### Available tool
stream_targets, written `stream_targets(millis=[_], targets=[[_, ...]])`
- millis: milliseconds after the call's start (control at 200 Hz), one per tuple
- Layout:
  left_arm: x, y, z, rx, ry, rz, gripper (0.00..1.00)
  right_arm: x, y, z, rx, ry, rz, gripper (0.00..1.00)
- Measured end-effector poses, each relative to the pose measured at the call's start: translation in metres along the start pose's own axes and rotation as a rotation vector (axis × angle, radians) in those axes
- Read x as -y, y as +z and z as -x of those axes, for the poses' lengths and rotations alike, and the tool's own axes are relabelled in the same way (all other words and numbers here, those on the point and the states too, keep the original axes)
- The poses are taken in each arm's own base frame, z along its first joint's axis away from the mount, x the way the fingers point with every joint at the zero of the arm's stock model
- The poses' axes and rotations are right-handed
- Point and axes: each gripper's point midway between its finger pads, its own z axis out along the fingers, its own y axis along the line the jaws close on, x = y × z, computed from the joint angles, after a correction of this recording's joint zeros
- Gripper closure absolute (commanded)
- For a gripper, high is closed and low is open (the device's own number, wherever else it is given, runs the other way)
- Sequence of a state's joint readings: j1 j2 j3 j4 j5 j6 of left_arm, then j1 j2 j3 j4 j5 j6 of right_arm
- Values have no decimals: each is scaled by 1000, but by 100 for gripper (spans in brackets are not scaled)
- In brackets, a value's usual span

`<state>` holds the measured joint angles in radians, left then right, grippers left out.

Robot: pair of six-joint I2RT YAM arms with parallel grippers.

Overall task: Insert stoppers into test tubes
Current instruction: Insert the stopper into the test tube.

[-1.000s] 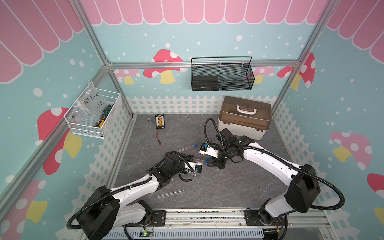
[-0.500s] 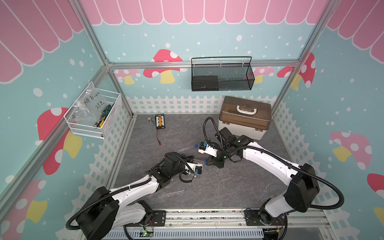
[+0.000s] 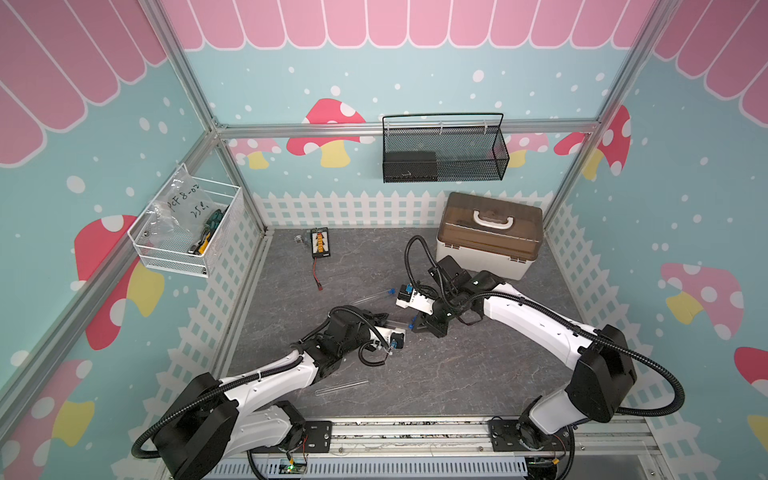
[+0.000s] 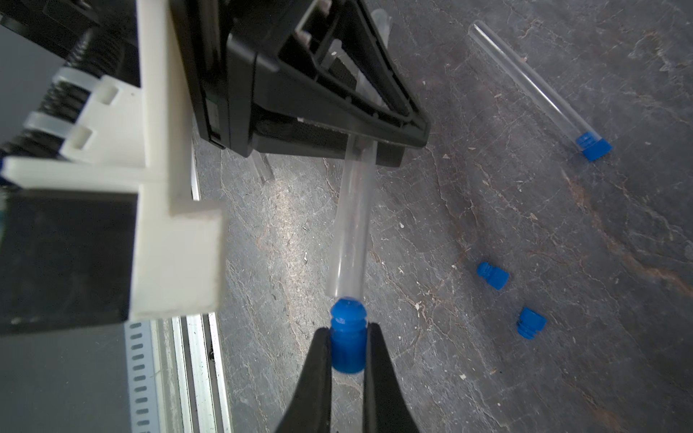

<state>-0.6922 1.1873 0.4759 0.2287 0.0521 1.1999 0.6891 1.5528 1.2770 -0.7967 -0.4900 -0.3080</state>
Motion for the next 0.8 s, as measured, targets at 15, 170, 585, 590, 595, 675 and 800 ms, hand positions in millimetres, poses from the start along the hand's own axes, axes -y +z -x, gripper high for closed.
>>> stream_targets(millis=[15, 170, 585, 590, 595, 675, 800], targets=[[0, 0, 0, 1, -3, 0, 100, 0, 0, 0, -1, 1, 0, 97], [3, 1, 4, 10, -17, -8, 100, -4, 2, -1, -10, -1, 10, 96], [6, 3, 6, -19, 27, 4, 100, -1, 5, -5, -59, 40, 8, 100], [5, 3, 6, -19, 31, 7, 100, -2, 5, -5, -59, 40, 9, 100], [5, 3, 6, -19, 32, 8, 100, -2, 4, -5, -61, 42, 9, 100], [4, 0, 7, -30, 73, 35, 100, -3, 5, -4, -78, 56, 16, 100], [2, -6, 11, -39, 143, 69, 100, -7, 4, -4, -106, 70, 31, 100]])
